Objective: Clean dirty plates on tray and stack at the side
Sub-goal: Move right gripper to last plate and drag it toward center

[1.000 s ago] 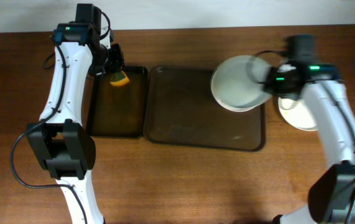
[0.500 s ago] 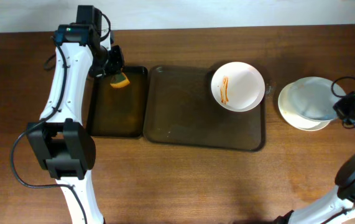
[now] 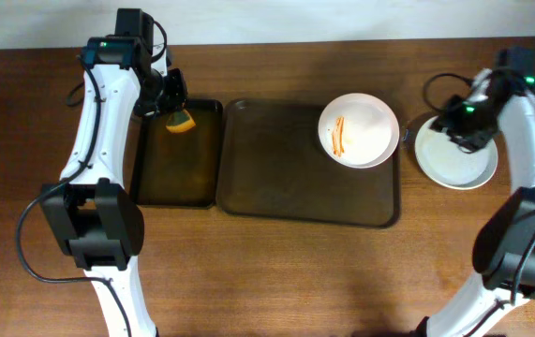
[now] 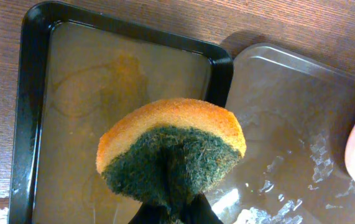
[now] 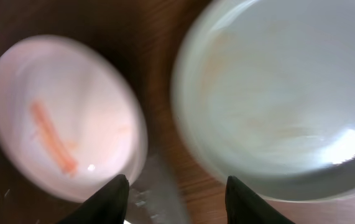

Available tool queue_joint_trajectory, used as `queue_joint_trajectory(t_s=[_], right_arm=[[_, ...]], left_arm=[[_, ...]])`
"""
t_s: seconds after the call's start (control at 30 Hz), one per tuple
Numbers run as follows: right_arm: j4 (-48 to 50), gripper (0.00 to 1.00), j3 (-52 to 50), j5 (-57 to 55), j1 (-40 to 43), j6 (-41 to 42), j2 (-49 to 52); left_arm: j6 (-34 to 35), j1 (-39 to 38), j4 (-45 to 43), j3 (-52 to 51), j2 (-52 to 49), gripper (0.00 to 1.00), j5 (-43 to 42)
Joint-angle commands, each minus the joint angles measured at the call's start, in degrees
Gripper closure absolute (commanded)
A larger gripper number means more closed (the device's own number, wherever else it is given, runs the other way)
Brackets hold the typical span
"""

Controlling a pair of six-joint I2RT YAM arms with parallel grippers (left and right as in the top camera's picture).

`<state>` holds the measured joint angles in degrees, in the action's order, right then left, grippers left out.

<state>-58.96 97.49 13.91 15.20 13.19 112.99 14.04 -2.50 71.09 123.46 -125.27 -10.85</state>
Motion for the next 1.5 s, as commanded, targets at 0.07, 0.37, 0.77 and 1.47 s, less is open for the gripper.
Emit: queue_joint_trajectory(t_s=[0.07, 0.37, 0.77, 1.47], right_arm=[[2.78, 0.53, -4.79, -11.67, -10.14, 5.35, 2.97], [17.27, 0.82, -18.03, -14.43, -14.23, 6.82, 3.76], [7.13, 0.96, -18.4, 2.19, -21.0, 11.43, 3.72], [23.87, 0.74, -15.8, -0.96, -28.15, -5.77, 6.71]], left_arm=[[-0.87, -0.24, -0.13, -0.44, -0.5, 1.0, 0.2], [-0.87, -0.9, -0.15, -0.44, -0.5, 1.0, 0.2], [-0.87, -0.9, -0.55, -0.44, -0.5, 1.0, 0.2], [-0.85, -0.87, -0.63, -0.44, -0.5, 1.0, 0.2]])
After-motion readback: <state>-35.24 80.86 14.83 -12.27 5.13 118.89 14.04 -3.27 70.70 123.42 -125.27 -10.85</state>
